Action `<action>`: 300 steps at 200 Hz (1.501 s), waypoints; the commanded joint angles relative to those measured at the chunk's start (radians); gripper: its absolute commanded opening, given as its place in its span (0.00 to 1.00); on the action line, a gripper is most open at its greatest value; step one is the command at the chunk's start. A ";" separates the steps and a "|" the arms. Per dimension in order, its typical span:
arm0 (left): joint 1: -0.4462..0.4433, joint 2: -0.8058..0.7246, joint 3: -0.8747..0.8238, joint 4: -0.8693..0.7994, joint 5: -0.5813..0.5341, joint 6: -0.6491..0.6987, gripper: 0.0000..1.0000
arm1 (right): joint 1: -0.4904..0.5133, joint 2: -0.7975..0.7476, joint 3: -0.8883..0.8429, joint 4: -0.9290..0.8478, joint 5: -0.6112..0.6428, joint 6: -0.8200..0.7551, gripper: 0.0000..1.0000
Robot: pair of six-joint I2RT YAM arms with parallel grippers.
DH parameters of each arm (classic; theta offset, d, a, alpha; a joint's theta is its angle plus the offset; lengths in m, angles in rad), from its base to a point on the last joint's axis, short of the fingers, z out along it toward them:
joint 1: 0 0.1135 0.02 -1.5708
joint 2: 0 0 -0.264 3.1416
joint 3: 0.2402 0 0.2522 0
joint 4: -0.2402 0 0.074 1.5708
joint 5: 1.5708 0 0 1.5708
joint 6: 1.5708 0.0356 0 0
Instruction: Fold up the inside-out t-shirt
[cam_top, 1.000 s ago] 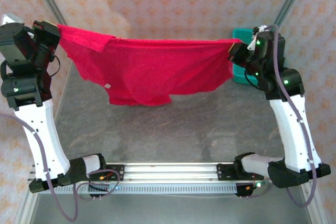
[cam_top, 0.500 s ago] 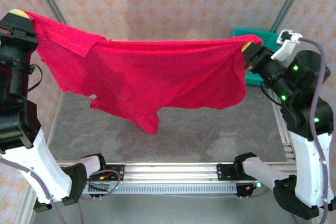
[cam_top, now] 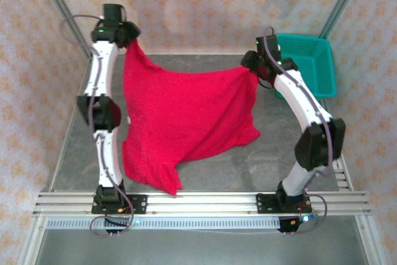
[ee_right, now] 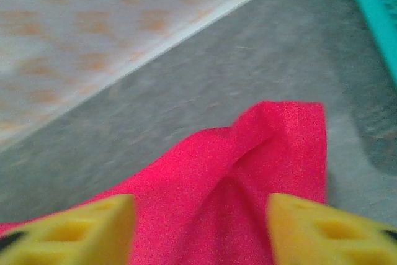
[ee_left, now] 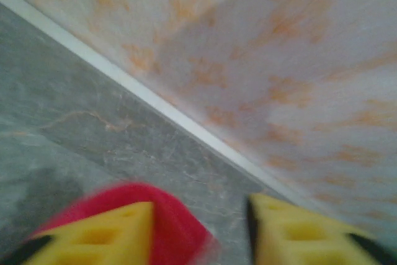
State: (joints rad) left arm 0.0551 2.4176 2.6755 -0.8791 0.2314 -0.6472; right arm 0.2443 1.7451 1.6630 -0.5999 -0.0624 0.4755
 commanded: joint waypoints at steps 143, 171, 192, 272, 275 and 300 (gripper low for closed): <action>-0.132 -0.786 -1.603 0.401 -0.027 -0.066 0.99 | 0.092 0.293 -0.169 0.125 -0.266 -0.022 0.65; -0.132 -0.569 -1.442 0.357 -0.030 -0.050 0.99 | 0.080 0.275 -0.284 0.157 -0.251 -0.021 0.65; -0.132 -0.376 -1.247 0.272 -0.066 -0.035 0.99 | 0.080 0.231 -0.405 0.192 -0.255 0.001 0.63; -0.314 0.194 -0.278 -0.038 0.033 0.058 0.95 | 0.461 -0.096 -0.896 0.549 -0.267 0.378 0.53; -0.326 0.212 -0.240 -0.048 0.051 0.067 0.95 | 0.470 -0.109 -0.899 0.561 -0.270 0.387 0.54; -0.371 0.257 -0.028 -0.143 0.142 0.159 0.97 | 0.465 -0.227 -0.889 0.504 -0.210 0.373 0.55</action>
State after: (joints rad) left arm -0.2531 2.6534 2.5092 -0.8513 0.2459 -0.5911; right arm 0.7410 1.6142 0.7815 -0.0532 -0.3412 0.7841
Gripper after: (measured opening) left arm 0.957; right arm 0.547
